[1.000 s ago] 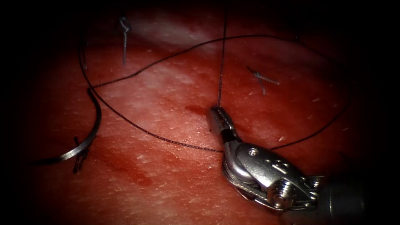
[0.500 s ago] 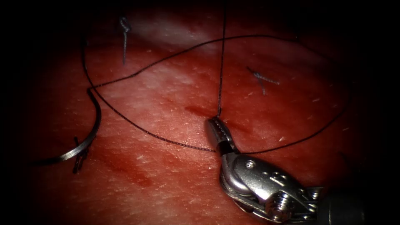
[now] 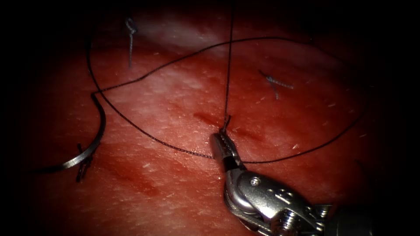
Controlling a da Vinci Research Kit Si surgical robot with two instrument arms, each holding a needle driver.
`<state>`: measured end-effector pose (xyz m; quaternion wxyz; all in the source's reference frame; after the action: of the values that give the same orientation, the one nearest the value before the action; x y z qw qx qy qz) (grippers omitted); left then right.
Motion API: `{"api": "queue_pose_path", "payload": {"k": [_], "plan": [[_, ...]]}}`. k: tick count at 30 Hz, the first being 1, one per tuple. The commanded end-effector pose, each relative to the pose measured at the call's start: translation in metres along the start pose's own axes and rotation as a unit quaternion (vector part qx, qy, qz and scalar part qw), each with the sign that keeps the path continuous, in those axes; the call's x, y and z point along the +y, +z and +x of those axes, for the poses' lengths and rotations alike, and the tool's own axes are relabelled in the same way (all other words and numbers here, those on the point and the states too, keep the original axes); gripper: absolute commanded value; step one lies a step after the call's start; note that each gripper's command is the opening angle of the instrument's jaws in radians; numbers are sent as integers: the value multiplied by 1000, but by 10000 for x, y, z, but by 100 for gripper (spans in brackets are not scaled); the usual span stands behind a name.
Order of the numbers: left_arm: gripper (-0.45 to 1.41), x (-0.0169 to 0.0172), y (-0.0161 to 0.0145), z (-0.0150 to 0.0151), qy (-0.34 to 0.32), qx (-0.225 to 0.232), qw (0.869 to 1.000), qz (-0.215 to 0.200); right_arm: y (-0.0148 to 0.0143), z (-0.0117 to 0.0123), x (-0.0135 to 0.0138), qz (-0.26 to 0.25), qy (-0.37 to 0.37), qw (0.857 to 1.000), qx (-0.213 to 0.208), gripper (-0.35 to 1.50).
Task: Wound Closure
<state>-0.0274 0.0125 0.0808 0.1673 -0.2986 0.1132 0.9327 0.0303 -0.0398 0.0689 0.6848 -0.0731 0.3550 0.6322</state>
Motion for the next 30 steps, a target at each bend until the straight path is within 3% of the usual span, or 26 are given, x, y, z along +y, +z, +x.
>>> {"api": "queue_pose_path", "payload": {"k": [1, 13, 24, 30], "plan": [[-45, -3, 8, 3, 2, -2, 1000, 2, 2, -7, -6, 1, 0, 1000, -1, -35], [-45, -23, 7, 11, -11, 9, 1000, 24, -7, -12, -11, 4, -1, 1000, -4, -35], [-45, -32, 21, 31, -38, 7, 995, 89, -14, -19, -13, 5, -7, 1000, -6, -35], [-45, -30, 27, 35, -38, 2, 995, 95, -18, -22, -14, 5, -8, 1000, -9, -35]]}}
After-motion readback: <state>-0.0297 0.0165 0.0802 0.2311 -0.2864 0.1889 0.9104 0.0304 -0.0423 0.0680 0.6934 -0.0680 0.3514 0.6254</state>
